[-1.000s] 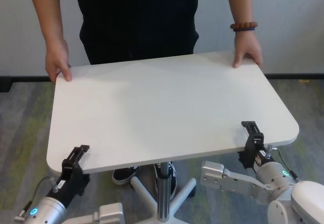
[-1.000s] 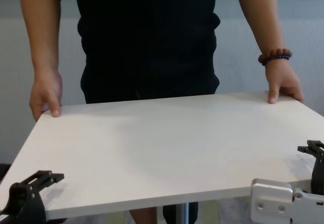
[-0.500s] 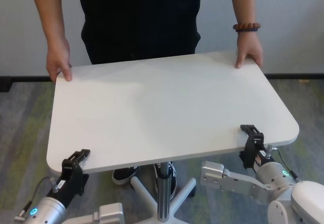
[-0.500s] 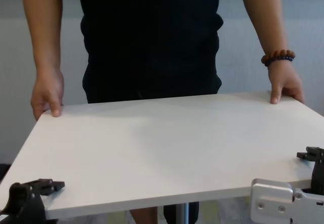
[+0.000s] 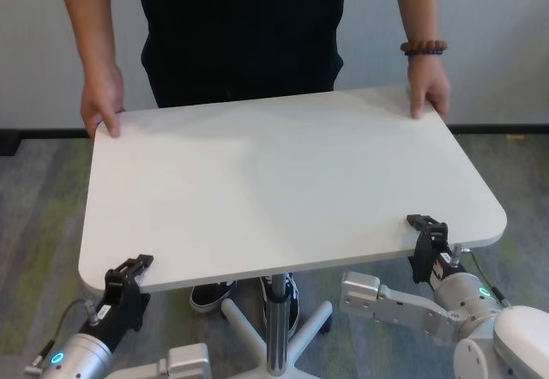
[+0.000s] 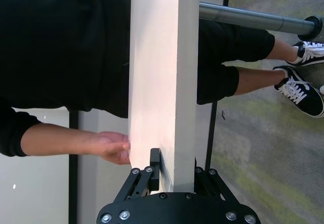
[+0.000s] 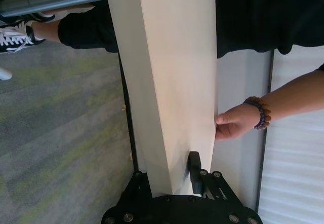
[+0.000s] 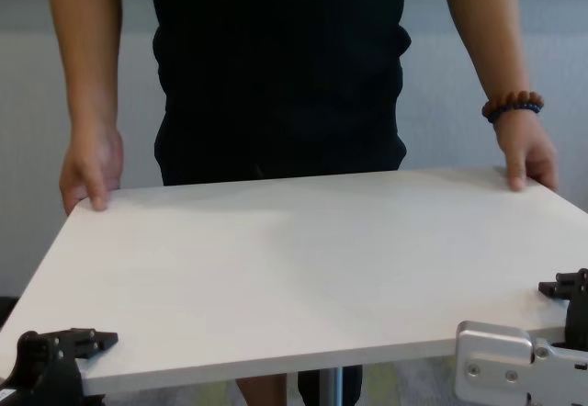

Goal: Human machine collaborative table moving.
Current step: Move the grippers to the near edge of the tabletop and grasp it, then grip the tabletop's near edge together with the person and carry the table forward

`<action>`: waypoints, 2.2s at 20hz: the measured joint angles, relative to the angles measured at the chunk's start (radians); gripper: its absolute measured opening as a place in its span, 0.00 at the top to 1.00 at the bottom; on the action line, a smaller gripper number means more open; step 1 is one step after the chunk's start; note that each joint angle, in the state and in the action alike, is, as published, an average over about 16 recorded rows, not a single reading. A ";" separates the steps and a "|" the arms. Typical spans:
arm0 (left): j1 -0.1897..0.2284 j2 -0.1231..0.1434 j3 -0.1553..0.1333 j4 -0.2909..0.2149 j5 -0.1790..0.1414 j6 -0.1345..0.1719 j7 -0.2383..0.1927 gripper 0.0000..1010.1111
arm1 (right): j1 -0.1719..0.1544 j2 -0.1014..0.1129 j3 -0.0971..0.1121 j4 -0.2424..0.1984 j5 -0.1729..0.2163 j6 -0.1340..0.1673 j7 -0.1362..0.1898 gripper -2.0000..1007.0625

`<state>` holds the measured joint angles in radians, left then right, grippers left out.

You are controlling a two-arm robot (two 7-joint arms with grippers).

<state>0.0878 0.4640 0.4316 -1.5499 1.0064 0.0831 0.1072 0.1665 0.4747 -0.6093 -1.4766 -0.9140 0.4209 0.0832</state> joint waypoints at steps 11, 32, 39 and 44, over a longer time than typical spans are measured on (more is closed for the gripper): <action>0.000 0.000 0.000 0.000 0.000 0.000 0.000 0.70 | 0.000 0.000 0.000 0.000 0.000 0.000 0.000 0.71; 0.005 0.005 -0.017 -0.016 -0.023 -0.026 0.022 0.71 | 0.003 -0.017 0.013 0.016 -0.029 -0.016 -0.017 0.71; 0.007 0.004 -0.022 -0.026 -0.020 -0.034 0.047 0.71 | 0.003 -0.032 0.026 0.027 -0.046 -0.033 -0.033 0.71; 0.010 0.001 -0.024 -0.034 -0.015 -0.037 0.064 0.71 | 0.001 -0.041 0.037 0.031 -0.056 -0.044 -0.043 0.71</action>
<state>0.0978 0.4652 0.4075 -1.5841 0.9913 0.0457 0.1713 0.1674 0.4334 -0.5719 -1.4455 -0.9698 0.3764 0.0403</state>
